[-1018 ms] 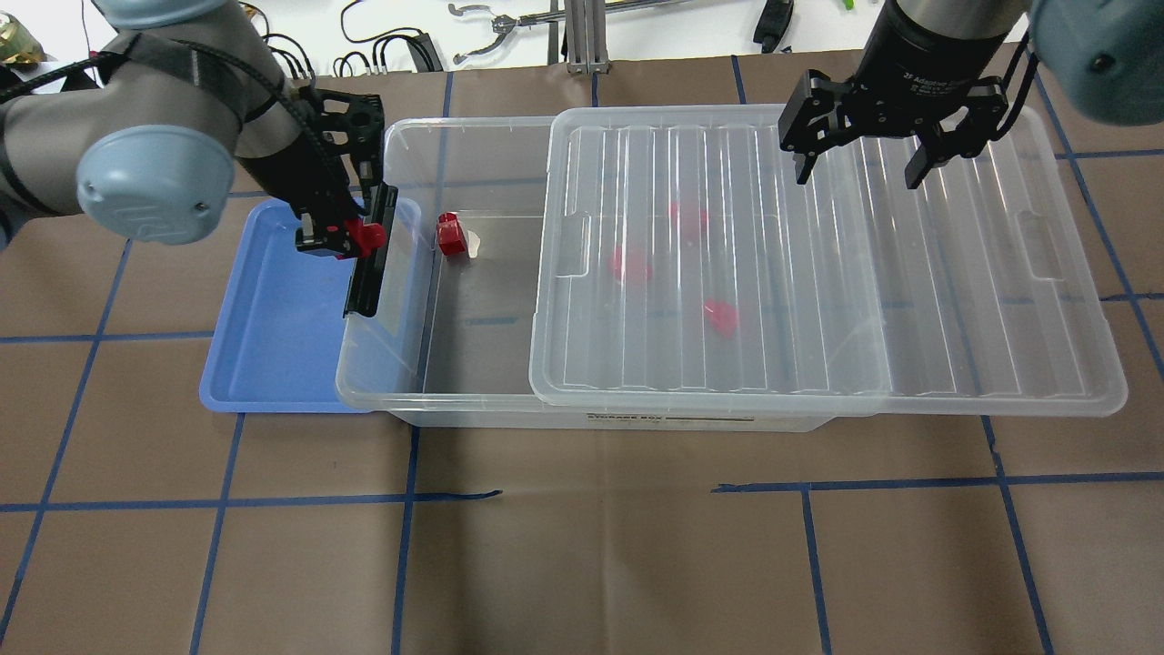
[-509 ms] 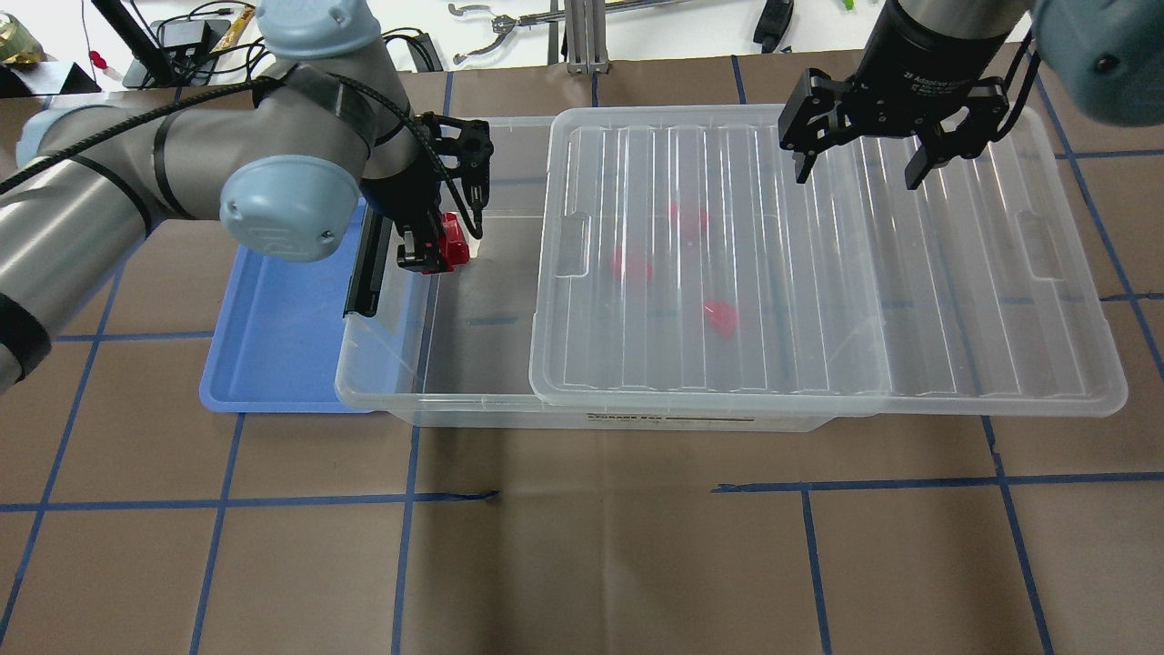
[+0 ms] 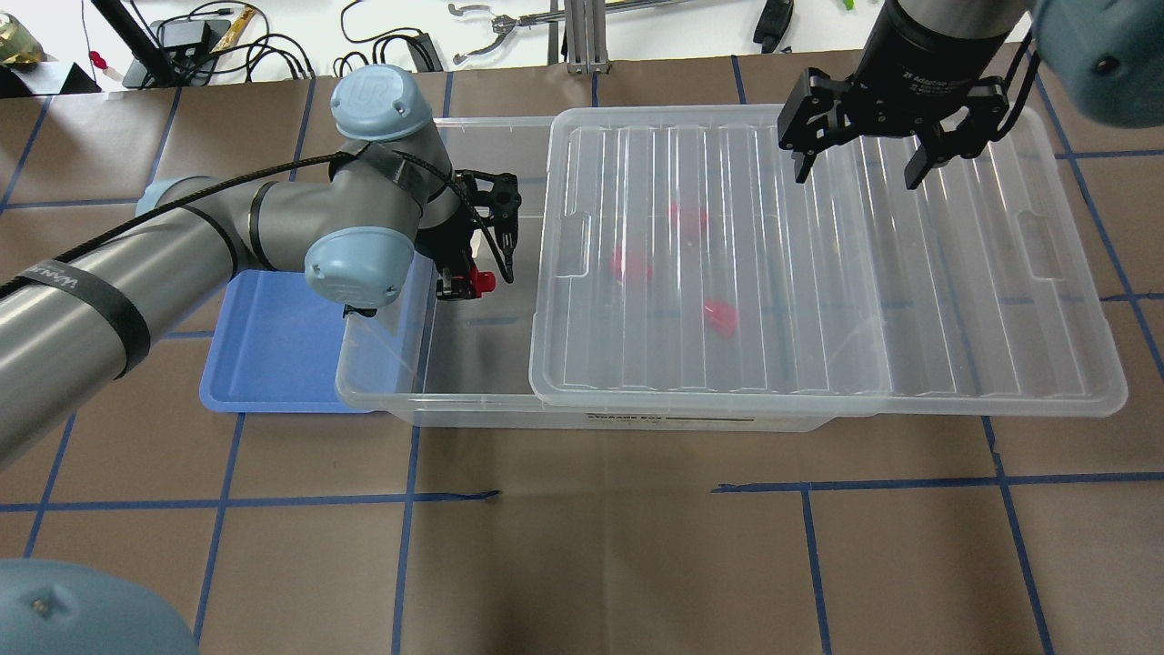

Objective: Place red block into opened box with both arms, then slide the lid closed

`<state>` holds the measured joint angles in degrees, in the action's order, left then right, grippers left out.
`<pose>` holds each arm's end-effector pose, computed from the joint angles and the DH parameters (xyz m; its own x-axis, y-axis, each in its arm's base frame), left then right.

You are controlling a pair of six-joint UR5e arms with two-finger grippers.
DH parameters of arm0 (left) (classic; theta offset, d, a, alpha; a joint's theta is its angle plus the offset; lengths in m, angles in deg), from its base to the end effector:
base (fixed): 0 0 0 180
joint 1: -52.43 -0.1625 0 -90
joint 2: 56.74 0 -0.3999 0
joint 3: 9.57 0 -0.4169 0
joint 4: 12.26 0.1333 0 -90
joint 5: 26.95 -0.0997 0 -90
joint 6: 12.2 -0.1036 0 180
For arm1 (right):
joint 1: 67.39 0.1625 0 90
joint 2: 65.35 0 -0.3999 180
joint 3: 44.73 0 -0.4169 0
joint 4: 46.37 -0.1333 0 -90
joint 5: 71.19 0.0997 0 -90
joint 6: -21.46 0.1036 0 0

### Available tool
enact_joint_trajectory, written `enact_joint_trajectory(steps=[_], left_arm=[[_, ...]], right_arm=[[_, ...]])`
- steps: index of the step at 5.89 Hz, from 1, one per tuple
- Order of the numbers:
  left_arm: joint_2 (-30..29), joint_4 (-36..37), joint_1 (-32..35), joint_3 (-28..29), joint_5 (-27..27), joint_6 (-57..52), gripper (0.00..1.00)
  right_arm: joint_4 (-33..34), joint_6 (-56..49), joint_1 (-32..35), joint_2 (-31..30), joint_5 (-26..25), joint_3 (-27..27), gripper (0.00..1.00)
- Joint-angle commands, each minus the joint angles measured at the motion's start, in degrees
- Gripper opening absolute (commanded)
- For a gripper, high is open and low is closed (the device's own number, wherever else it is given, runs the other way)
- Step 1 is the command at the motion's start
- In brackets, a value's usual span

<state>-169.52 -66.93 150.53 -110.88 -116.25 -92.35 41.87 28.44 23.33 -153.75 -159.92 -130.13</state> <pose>-0.2180 -0.5770 0.1961 -0.0306 0.9993 -0.0192 0.9994 0.0303 -0.0157 0.1422 -0.5277 0.4827 -0.9938 0.1085 -0.0246 0.1090 0.9939 -0.0188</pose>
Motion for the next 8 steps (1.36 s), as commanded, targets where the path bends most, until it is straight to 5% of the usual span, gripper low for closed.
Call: enact_joint_trajectory(steps=[1, 3, 5, 8], left_arm=[[-1.74, 2.54, 1.56, -0.81, -0.08, 0.18, 0.17], [-2.88, 3.16, 1.48, -0.56, -0.08, 0.44, 0.87], [1.83, -4.96, 1.04, 2.77, -0.17, 0.61, 0.90], [7.48, -28.15, 1.13, 15.40, -0.17, 11.02, 0.90]], right_arm=[[0.00, 0.14, 0.16, -0.20, -0.13, 0.06, 1.00], [-0.09, 0.14, 0.16, -0.20, -0.13, 0.06, 1.00], [-0.09, 0.05, 0.16, -0.20, -0.21, 0.06, 1.00], [-0.18, 0.05, 0.16, -0.20, -0.30, -0.03, 1.00]])
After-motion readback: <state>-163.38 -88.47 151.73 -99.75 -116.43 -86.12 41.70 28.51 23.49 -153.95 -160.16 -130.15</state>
